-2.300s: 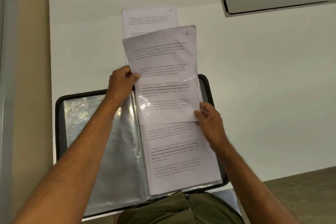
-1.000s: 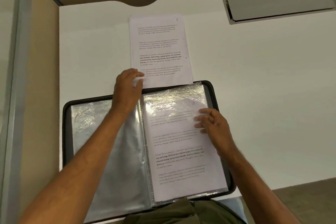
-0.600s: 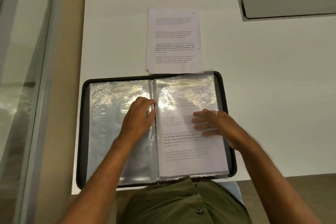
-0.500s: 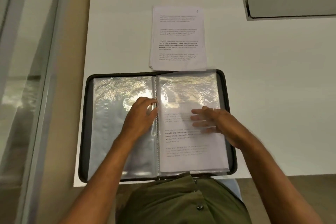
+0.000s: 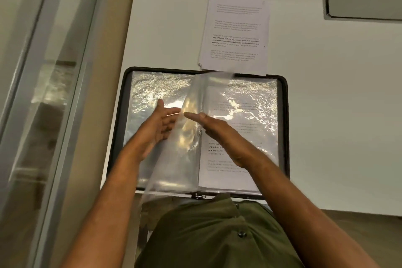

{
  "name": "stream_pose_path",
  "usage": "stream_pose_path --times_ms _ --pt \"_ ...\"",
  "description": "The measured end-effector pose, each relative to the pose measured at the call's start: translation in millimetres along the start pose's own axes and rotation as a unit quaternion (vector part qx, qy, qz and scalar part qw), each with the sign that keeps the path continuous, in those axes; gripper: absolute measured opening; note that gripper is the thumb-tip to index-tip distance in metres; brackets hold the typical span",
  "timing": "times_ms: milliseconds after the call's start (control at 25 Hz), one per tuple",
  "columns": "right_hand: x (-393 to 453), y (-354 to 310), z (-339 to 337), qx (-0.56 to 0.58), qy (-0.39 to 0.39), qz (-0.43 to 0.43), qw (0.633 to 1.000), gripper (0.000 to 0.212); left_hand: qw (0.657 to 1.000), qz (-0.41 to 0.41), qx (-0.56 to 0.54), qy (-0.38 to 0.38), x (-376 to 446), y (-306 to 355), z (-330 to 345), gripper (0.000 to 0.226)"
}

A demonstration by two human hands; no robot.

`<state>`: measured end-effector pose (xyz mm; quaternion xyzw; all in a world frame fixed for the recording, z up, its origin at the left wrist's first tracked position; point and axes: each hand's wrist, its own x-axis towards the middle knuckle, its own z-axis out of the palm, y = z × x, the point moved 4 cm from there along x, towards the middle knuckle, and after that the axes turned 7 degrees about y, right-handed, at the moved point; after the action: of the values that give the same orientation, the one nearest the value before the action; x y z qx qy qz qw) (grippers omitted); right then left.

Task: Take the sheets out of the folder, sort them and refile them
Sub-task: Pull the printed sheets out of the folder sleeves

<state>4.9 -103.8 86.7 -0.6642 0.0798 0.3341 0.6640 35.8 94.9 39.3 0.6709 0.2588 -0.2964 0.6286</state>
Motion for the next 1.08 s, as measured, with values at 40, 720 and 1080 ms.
stream_pose_path --times_ms 40,720,1080 --pt "2.3 0.8 8.3 -0.009 -0.012 0.007 1.000 0.063 1.000 -0.006 -0.023 0.003 -2.8 -1.8 -6.7 0.085" --pt "26.5 63.4 42.3 -0.415 -0.051 -0.114 0.901 0.081 0.990 0.034 0.058 0.121 -18.8 -19.4 -58.0 0.070" --pt "29.5 72.0 16.8 -0.360 0.023 -0.159 0.919 0.066 0.928 0.088 0.228 0.280 -0.4 -24.5 -67.2 0.033"
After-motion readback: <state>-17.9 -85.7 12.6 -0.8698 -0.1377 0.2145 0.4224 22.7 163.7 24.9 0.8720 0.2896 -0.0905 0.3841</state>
